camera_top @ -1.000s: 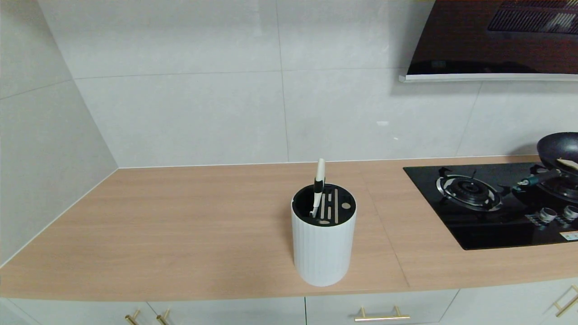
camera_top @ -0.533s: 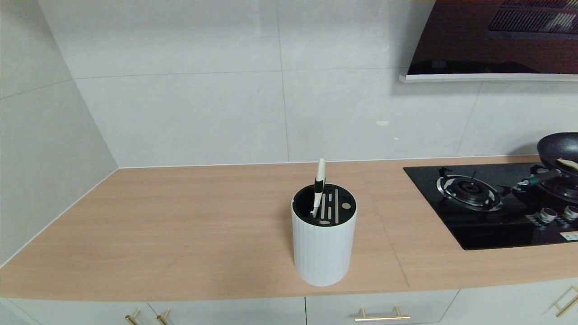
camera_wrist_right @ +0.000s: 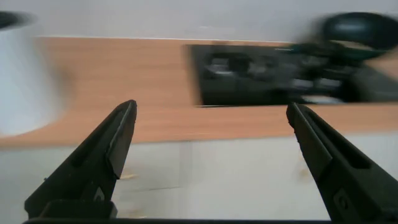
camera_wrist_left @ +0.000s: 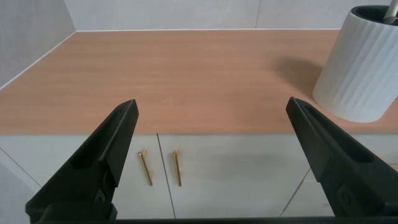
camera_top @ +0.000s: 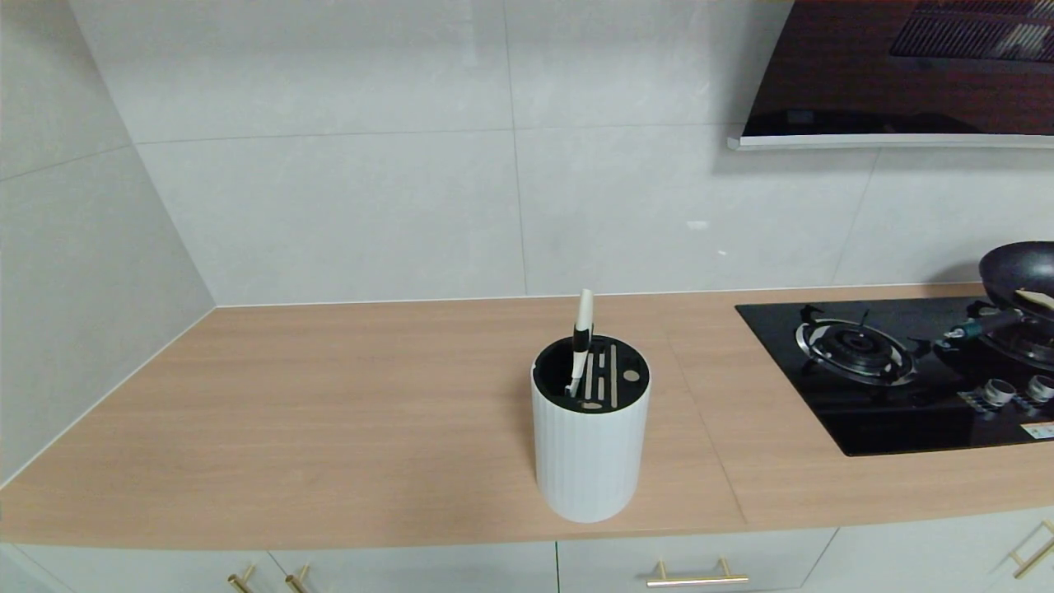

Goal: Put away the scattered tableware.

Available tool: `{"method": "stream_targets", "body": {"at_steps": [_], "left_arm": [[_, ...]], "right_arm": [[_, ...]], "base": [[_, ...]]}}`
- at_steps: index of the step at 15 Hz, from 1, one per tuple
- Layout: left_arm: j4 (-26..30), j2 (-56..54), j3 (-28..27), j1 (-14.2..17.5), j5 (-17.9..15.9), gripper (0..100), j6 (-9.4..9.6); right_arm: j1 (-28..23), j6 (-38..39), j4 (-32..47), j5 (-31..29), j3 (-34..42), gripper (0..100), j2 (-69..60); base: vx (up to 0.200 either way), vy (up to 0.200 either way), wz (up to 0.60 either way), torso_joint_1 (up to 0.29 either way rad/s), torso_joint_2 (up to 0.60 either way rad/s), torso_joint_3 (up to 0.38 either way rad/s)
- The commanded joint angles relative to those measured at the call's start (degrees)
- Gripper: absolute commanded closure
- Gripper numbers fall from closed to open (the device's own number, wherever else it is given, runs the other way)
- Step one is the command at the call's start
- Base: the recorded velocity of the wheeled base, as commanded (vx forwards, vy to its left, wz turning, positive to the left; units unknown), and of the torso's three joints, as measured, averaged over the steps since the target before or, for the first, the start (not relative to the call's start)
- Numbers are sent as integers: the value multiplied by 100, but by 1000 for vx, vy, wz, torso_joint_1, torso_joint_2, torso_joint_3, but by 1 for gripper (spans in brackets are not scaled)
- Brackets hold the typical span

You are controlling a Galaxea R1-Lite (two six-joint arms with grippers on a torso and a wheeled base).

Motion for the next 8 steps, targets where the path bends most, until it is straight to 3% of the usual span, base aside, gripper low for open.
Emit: {"method": "stream_targets", "body": {"at_steps": [1,8], "left_arm": [[-2,11,0,0,2,0,-1],[-2,11,-9,0,2,0,-10]], "right_arm": [[7,89,80,56,11,0,266],[7,274,80,47,11,0,-16]], "base": [[0,0,0,0,0,0],[0,0,0,0,0,0]]}}
